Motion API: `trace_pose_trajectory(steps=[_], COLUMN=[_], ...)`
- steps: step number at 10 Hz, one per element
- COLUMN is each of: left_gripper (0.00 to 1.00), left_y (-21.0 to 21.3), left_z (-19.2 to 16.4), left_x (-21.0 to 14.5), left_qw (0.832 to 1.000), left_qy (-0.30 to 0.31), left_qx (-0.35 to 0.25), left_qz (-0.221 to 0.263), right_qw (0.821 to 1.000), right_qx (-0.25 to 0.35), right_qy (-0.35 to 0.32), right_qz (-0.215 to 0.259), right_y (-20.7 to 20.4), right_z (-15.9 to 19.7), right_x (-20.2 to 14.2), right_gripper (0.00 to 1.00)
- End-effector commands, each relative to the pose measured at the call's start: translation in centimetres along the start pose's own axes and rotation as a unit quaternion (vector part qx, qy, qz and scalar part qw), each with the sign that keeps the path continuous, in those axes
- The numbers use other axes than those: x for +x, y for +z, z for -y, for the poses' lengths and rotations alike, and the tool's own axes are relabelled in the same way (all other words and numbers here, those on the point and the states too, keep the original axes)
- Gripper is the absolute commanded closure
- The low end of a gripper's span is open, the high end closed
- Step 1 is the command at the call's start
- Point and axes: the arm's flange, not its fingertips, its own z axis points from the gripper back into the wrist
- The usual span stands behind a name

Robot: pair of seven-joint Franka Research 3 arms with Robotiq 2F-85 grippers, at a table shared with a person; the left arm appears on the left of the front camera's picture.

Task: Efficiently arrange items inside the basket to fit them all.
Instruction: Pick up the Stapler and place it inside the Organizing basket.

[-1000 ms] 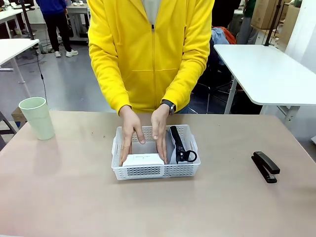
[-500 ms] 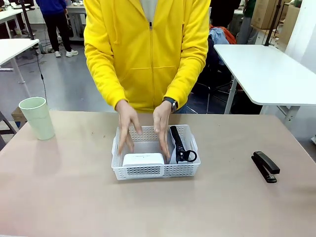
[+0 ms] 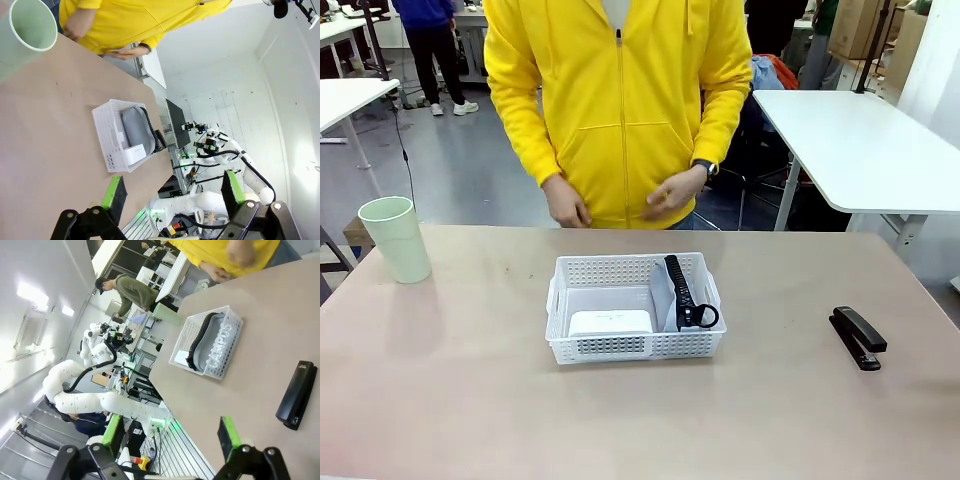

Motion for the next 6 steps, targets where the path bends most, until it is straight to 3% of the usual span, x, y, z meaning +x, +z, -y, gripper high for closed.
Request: trace_pose_trajectory(steps=[1, 6], left_gripper=[0.00, 0.00], left_y=[-0.13, -0.13], left_z=[0.15, 0.15], left_x=[0.10, 0.10], left_qw=[1.000, 1.000], left_qy=[-0.011, -0.011], left_qx=[-0.013, -0.013], left_qz=[0.008, 0.008], right_qw=[1.000, 1.000], right_qx=[0.007, 0.007], right_qy=[-0.011, -0.011], right_qz=[0.008, 0.008], right_y=[0.01, 0.01], right_z=[-0.57, -0.57], right_x=[0.45, 0.45], right_gripper=[0.00, 0.00])
